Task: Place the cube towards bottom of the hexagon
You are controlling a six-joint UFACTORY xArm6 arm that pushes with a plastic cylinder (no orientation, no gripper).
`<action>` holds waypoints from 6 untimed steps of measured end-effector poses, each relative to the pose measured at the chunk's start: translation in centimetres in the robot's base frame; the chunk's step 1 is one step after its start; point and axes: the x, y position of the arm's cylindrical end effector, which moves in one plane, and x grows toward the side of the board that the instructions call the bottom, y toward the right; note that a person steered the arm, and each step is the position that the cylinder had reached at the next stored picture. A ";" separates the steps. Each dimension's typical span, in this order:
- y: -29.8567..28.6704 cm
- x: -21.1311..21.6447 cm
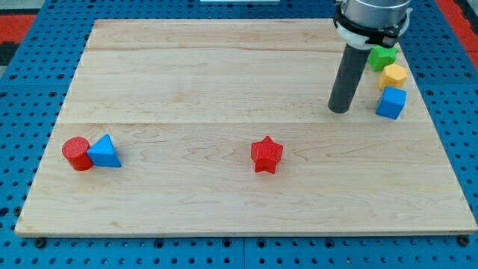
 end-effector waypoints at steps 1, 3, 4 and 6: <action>1.1 -0.2; 4.6 -0.2; 4.9 -0.2; 6.3 -0.2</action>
